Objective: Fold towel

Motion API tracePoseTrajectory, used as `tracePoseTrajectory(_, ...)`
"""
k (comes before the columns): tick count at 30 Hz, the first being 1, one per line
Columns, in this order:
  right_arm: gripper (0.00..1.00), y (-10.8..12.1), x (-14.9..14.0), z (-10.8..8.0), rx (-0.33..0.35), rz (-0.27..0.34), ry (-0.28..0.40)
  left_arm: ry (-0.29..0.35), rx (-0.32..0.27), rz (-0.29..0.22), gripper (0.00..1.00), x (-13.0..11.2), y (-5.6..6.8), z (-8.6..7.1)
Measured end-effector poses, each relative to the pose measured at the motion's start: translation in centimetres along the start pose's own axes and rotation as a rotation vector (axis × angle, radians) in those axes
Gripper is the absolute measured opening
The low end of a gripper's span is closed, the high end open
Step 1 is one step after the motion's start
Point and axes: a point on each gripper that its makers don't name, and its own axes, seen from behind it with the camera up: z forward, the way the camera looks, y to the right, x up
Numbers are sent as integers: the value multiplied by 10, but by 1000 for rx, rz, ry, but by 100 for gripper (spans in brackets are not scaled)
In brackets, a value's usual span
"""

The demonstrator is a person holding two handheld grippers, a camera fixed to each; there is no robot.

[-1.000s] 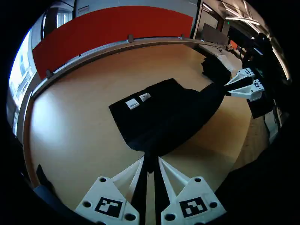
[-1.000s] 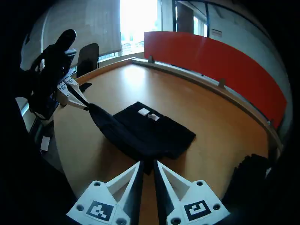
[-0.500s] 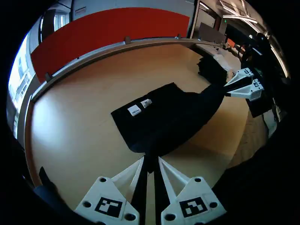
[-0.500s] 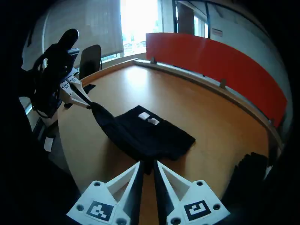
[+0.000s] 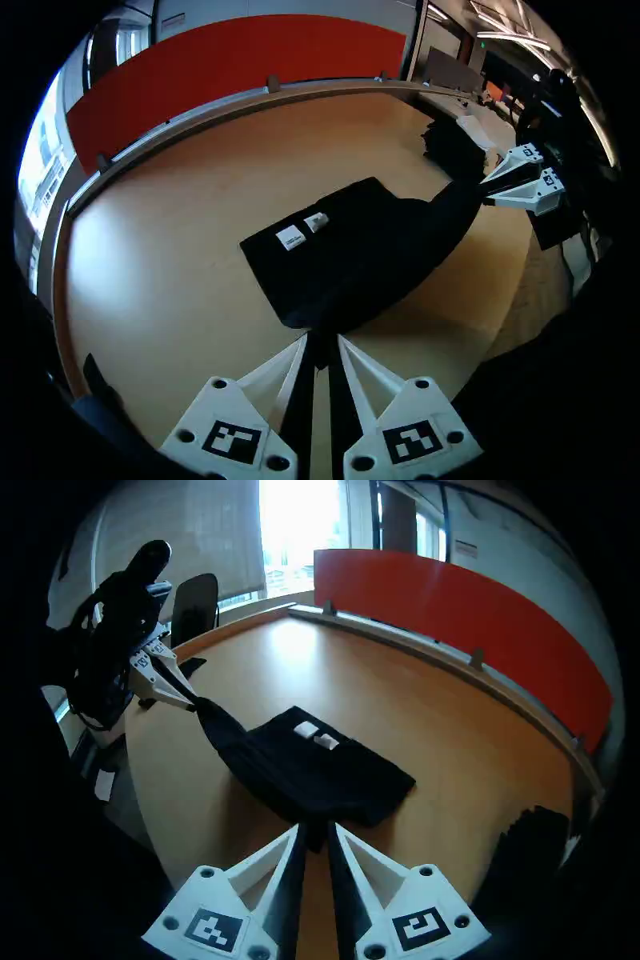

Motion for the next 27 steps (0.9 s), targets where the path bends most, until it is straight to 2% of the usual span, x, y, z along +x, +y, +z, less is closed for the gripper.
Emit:
tracePoseTrajectory(6,18,11,-1,10,-12,-13,-27,-16,-1,-15,10,6,-5,8)
tracePoseTrajectory(12,18,27,2,24,-19,-35,-43,-8,9,13,11,17,-14,21)
tracePoseTrajectory(21,18,57,8,47,-23,-10,-49,-17,17,40,10,31,-30,51)
tracePoseTrajectory(27,18,68,2,58,-18,-17,-79,-39,10,54,10,33,-35,68)
